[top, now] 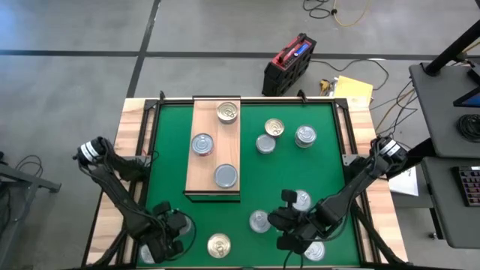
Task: Stack canned seafood by type on shelf
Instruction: Stack the red tuna can on top of the red tuna can on the shelf
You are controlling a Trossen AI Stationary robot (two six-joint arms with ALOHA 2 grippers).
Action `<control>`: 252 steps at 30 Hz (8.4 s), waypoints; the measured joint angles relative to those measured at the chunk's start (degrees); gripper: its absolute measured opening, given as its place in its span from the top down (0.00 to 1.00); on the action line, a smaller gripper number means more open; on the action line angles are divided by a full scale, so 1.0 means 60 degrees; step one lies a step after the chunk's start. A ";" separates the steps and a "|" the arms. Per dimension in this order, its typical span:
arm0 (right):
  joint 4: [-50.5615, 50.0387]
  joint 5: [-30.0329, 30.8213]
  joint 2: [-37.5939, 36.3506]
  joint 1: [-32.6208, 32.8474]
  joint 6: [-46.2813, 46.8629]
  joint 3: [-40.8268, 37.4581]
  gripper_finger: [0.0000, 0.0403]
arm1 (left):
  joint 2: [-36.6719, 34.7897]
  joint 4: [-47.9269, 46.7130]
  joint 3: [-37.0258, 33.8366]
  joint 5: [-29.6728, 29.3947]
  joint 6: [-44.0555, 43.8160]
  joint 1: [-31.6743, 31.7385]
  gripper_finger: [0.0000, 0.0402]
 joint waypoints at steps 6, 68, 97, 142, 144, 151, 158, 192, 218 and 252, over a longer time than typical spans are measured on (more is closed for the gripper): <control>0.0782 -0.0328 0.0004 0.0004 0.0582 -0.0335 0.98 | 0.0442 -0.0017 0.0204 0.0061 0.0065 -0.0004 1.00; 0.7596 -0.0989 0.2030 -0.0860 -0.1250 0.0983 0.98 | 0.1467 -0.1748 0.2336 -0.1845 0.2565 -0.0623 1.00; 0.3171 -0.1069 0.6353 -0.1773 0.1892 0.7500 0.98 | 0.1489 -0.1923 0.2016 -0.2521 0.4002 -0.1347 1.00; -0.0683 -0.2045 0.5954 -0.1588 0.3146 0.8505 0.98 | 0.0295 -0.1959 0.1371 -0.2490 0.6960 -0.0797 1.00; -0.1333 -0.1855 0.5691 -0.1463 0.3152 0.8505 0.98 | 0.0107 -0.1473 0.1054 -0.2004 0.7530 -0.0714 1.00; -0.2620 -0.0682 0.4904 -0.1191 0.3214 0.8505 0.98 | -0.0597 0.0465 -0.0045 -0.1477 0.8046 -0.0520 1.00; -0.2800 -0.0383 0.4823 -0.1164 0.3006 0.8505 0.98 | -0.0309 0.1198 -0.0173 -0.1284 0.7496 -0.0108 1.00; -0.3375 -0.0383 0.4819 -0.1147 0.3005 0.8505 0.98 | -0.0190 0.0869 -0.0643 -0.0649 0.6459 -0.0114 1.00; -0.3368 -0.0379 0.4819 -0.1126 0.3154 0.8505 0.98 | -0.0187 0.0555 -0.0803 -0.1555 0.4972 -0.0980 1.00; -0.3340 0.2000 0.4816 -0.0698 0.3163 0.8480 0.98 | 0.0240 0.0546 0.0023 -0.3247 0.2500 -0.1106 1.00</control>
